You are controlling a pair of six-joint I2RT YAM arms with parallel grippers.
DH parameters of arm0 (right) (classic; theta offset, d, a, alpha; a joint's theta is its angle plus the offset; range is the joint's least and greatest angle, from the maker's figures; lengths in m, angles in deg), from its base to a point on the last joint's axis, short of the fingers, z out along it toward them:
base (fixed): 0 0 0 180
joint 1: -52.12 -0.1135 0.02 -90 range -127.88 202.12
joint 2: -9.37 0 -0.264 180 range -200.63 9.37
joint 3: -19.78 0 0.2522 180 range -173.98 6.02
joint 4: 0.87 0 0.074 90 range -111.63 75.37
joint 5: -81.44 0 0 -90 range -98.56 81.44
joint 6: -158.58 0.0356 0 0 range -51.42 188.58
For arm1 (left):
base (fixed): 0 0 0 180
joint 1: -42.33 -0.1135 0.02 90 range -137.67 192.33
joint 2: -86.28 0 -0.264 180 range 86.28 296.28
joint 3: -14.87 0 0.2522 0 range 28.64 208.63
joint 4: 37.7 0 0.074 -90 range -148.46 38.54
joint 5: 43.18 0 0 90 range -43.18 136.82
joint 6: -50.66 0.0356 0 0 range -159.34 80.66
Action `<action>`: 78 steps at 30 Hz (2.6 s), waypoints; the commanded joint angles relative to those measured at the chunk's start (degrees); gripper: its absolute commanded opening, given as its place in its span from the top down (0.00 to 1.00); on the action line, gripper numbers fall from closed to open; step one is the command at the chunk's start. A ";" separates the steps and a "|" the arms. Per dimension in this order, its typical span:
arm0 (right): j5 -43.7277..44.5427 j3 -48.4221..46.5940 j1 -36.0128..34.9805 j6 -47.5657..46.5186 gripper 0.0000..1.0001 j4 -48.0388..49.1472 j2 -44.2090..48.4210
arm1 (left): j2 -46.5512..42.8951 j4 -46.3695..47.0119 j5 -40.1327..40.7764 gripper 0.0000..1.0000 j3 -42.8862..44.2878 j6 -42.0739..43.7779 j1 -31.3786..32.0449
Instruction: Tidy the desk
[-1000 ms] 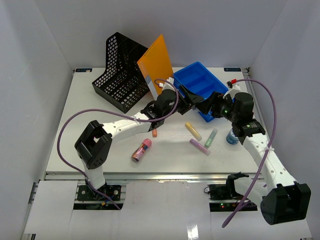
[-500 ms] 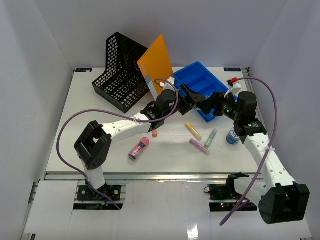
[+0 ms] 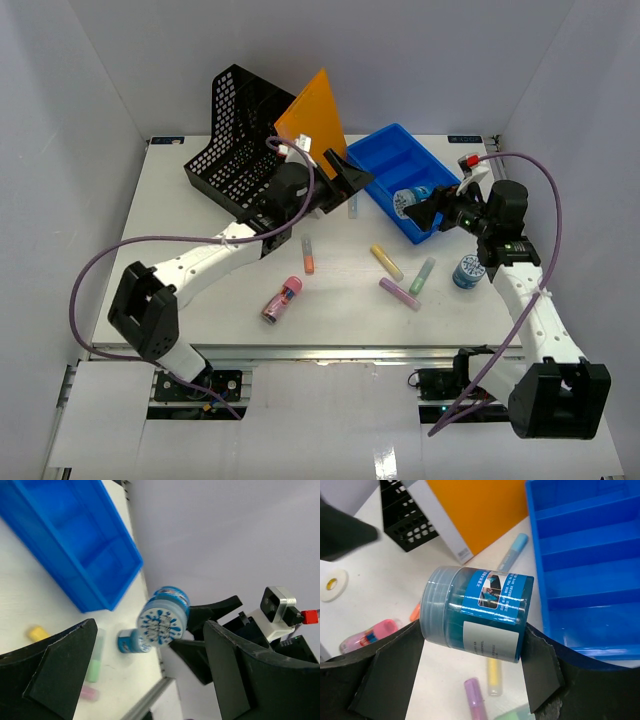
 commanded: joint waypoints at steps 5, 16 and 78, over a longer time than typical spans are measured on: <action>-1.92 -5.85 6.97 -19.44 0.91 0.91 -10.28 | -13.71 -12.26 -1.05 0.02 -7.86 21.99 -7.30; 5.15 -21.10 6.94 -32.59 0.83 -4.79 -28.84 | -29.27 -25.25 0.90 0.02 -18.54 35.34 -8.53; 29.89 -6.30 10.05 -40.31 0.10 -35.09 -17.12 | -45.54 -15.14 -16.14 0.02 -47.89 20.11 -8.66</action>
